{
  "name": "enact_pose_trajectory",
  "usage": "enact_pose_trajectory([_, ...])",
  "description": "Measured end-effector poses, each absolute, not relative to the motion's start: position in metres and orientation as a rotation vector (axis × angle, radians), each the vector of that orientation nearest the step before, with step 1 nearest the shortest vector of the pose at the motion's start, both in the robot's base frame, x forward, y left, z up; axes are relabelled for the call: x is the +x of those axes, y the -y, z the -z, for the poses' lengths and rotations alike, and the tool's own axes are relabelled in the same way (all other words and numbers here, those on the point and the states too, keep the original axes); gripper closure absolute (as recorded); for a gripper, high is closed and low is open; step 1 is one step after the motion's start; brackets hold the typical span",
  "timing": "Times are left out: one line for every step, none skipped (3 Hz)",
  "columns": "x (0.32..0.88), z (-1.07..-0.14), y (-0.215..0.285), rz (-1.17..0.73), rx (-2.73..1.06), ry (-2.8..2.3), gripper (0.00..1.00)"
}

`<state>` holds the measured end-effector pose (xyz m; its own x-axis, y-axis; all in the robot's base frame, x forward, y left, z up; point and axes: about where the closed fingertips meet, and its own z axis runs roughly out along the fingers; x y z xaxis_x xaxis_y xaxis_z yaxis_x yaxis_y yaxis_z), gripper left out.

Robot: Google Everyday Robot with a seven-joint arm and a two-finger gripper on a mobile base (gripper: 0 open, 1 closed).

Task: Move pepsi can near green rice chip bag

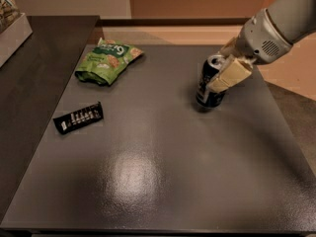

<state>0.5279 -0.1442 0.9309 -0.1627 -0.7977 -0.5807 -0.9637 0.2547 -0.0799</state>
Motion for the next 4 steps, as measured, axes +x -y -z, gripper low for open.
enact_pose_trajectory([0.548, -0.938, 0.119, -0.415, -1.617, -1.987, 1.00])
enact_pose_trajectory([0.570, -0.940, 0.092, -0.403, -1.639, -1.976, 1.00])
enact_pose_trajectory([0.591, -0.941, 0.062, -0.390, -1.667, -1.974, 1.00])
enact_pose_trajectory([0.613, -0.940, 0.036, -0.388, -1.669, -1.994, 1.00])
